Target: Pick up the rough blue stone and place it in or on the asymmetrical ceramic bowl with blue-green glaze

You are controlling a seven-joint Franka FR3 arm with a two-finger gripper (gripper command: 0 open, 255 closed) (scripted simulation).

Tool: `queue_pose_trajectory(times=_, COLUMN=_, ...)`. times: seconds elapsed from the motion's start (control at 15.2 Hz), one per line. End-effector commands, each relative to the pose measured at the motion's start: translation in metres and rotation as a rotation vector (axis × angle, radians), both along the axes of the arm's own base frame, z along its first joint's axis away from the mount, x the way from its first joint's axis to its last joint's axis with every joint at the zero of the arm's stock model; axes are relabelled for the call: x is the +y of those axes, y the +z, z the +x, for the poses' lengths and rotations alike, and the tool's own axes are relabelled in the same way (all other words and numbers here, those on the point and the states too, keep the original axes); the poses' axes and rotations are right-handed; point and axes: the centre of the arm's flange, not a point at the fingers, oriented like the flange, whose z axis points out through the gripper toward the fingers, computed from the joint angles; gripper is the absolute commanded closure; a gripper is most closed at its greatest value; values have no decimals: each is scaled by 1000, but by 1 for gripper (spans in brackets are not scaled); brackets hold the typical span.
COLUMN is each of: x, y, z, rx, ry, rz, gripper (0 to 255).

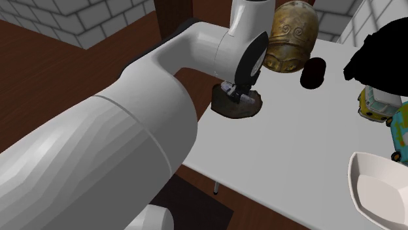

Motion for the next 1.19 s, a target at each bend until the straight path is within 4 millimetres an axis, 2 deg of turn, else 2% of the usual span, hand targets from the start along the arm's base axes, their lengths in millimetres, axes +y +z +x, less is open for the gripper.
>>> queue_pose_trajectory(times=0.0, x=0, y=0, z=0, rx=0, ry=0, rz=0, gripper=255)
queue_pose_trajectory(times=0.07, x=0, y=0, z=0, rx=0, ry=0, rz=0, gripper=255)
queue_pose_trajectory(times=0.13, x=0, y=0, z=0, rx=0, ry=0, rz=0, gripper=0)
queue_pose_trajectory(times=0.46, x=0, y=0, z=0, rx=0, ry=0, rz=0, gripper=0)
queue_pose_trajectory(times=0.73, x=0, y=49, z=-12, rx=0, ry=0, rz=0, gripper=0)
queue_pose_trajectory(times=1.12, x=0, y=49, z=-12, rx=0, ry=0, rz=0, gripper=0)
